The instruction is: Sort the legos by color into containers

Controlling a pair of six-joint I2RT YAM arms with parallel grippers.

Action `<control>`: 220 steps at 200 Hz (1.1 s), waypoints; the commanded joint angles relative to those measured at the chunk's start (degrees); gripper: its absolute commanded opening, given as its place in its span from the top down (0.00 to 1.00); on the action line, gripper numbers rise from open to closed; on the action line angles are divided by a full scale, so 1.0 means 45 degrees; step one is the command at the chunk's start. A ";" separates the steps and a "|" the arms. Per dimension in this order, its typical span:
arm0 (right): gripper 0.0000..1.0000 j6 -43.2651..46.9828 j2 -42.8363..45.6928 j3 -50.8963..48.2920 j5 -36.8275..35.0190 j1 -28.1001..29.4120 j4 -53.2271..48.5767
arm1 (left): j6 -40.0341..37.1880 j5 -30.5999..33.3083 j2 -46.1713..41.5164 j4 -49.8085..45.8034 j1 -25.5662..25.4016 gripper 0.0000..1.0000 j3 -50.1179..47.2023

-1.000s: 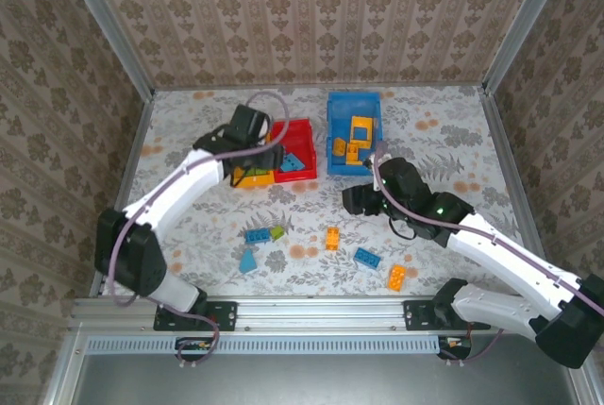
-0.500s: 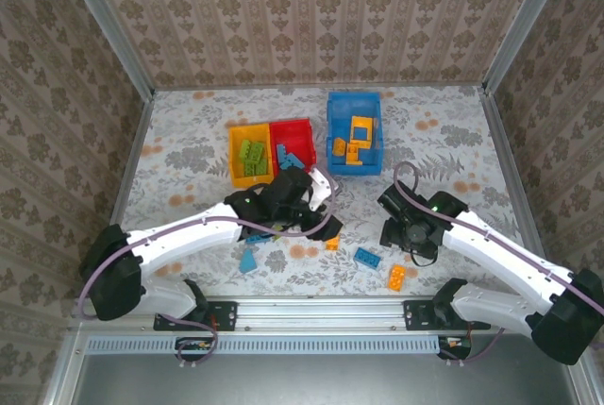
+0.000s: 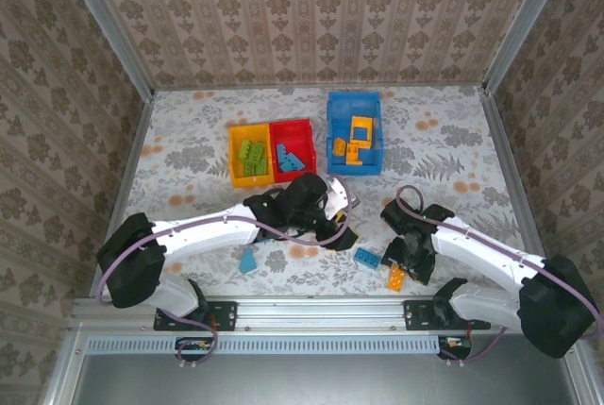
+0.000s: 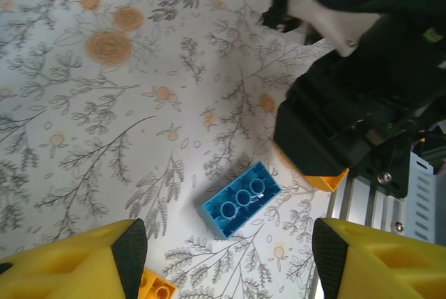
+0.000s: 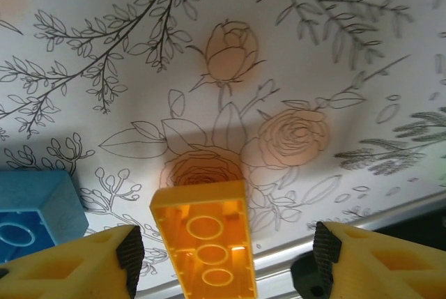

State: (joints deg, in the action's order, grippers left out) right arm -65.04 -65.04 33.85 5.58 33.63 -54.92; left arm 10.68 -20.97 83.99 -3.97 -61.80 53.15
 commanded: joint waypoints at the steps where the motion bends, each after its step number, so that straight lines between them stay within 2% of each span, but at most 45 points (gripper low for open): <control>1: 0.33 -0.0534 -0.0176 -0.0373 0.0724 -0.0088 0.0803 | -0.0068 -0.0574 0.0097 0.0440 -0.0207 0.32 -0.0021; 49: 0.44 -0.0447 -0.0559 -0.0940 0.1142 -0.0536 0.1491 | -0.0088 -0.0401 0.0124 0.0341 -0.0212 0.32 0.0062; 85: 0.63 -0.0108 -0.0938 -0.0587 0.0868 -0.0754 0.1667 | 0.0072 0.0009 0.0105 0.0312 -0.0178 0.33 0.0199; 106: 0.72 0.0324 -0.0664 0.0256 -0.0129 -0.0744 0.1233 | 0.0624 0.0674 -0.0228 0.0179 0.0118 0.33 0.0202; 137: 0.77 0.2002 -0.0044 0.2049 -0.2349 -0.0715 0.0885 | 0.1759 0.1479 -0.1305 0.0061 0.1406 0.33 -0.0286; 160: 0.78 0.4021 -0.0335 0.3375 -0.3836 -0.0696 0.1825 | 0.1956 0.2177 -0.1869 -0.0830 0.2475 0.33 -0.0292; 191: 0.78 0.6712 -0.2737 0.5905 -0.5005 -0.0657 0.3366 | 0.2579 0.3115 -0.1945 -0.2086 0.4148 0.33 -0.0054; 220: 0.79 0.8055 -0.5505 0.8530 -0.5900 -0.0695 0.3729 | 0.3275 0.3003 -0.1925 -0.1745 0.5491 0.33 -0.0027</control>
State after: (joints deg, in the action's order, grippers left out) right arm -38.11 -82.26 65.25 -13.96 30.52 -41.15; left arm 21.45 -9.23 75.61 -10.28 -40.45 52.16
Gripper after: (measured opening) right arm 0.301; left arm 0.670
